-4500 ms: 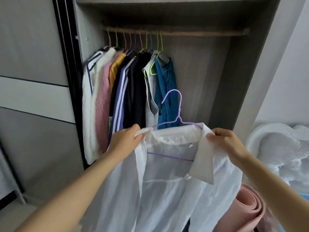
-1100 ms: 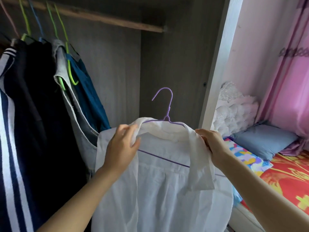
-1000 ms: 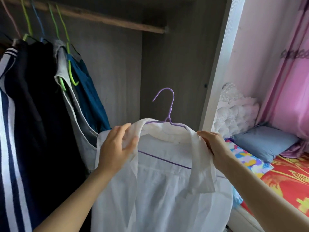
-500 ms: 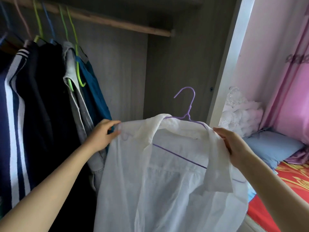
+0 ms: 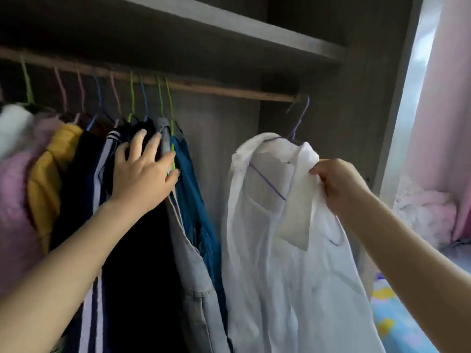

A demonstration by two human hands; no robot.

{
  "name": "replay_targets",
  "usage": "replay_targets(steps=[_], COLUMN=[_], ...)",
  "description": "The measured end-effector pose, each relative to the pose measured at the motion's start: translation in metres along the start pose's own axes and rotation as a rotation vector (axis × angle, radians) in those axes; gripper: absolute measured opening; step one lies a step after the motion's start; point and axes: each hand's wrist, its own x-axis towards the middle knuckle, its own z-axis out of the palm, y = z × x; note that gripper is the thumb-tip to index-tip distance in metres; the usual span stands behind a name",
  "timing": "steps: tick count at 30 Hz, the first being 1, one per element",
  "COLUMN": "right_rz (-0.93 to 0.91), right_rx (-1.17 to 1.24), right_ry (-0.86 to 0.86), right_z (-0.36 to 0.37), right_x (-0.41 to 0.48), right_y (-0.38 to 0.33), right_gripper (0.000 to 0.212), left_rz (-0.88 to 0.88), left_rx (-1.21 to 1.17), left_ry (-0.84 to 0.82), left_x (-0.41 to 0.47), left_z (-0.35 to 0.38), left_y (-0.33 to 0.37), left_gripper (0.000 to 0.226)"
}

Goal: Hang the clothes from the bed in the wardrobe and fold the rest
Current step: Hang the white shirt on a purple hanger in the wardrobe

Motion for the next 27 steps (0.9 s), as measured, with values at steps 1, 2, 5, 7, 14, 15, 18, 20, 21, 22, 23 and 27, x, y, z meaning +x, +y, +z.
replay_targets(steps=[1, 2, 5, 7, 14, 15, 18, 20, 21, 22, 23, 27], right_rz=[-0.044, -0.082, -0.130, -0.131, -0.148, -0.157, -0.145, -0.095, -0.088, -0.106, -0.133, -0.136], right_rx=[0.002, -0.004, -0.022, -0.050, -0.178, -0.181, -0.169, -0.135, -0.132, -0.139, -0.154, -0.231], right_ry=[-0.015, -0.028, -0.076, -0.109, -0.194, -0.205, -0.235, -0.273, -0.270, -0.251, -0.239, -0.334], right_z=[0.016, 0.030, 0.073, 0.100, 0.176, 0.185, 0.209, 0.218, 0.224, 0.229, 0.233, 0.249], right_x=[0.004, 0.008, 0.024, 0.035, 0.050, 0.050, 0.053, 0.053, 0.057, 0.062, 0.064, 0.071], right_y=[-0.010, -0.018, -0.040, -0.050, -0.059, -0.060, -0.065, -0.067, -0.067, -0.065, -0.064, -0.054], right_gripper=[0.017, 0.015, 0.022, 0.031, 0.030, 0.026, 0.016, 0.017, 0.026, 0.035, 0.042, 0.044], left_rz=[-0.043, -0.061, -0.033, -0.094, -0.144, -0.137, -0.114, -0.111, -0.113, -0.111, -0.109, -0.117], left_rx=[-0.010, -0.009, -0.009, -0.073, -0.098, -0.094, -0.086, -0.092, -0.093, -0.094, -0.090, -0.084], left_ry=[-0.096, -0.171, -0.242, -0.272, -0.394, -0.396, -0.389, -0.377, -0.372, -0.370, -0.370, -0.379], left_x=[0.005, 0.009, 0.012, 0.014, 0.019, 0.019, 0.017, 0.015, 0.014, 0.014, 0.014, 0.015], left_z=[-0.001, 0.000, 0.001, -0.005, -0.007, -0.007, -0.008, -0.007, -0.007, -0.007, -0.006, -0.006], left_y=[-0.006, -0.011, -0.022, -0.033, -0.064, -0.065, -0.065, -0.065, -0.066, -0.066, -0.065, -0.063], left_gripper=[0.040, 0.047, 0.067, 0.084, 0.063, 0.063, 0.065, 0.066, 0.066, 0.066, 0.066, 0.068])
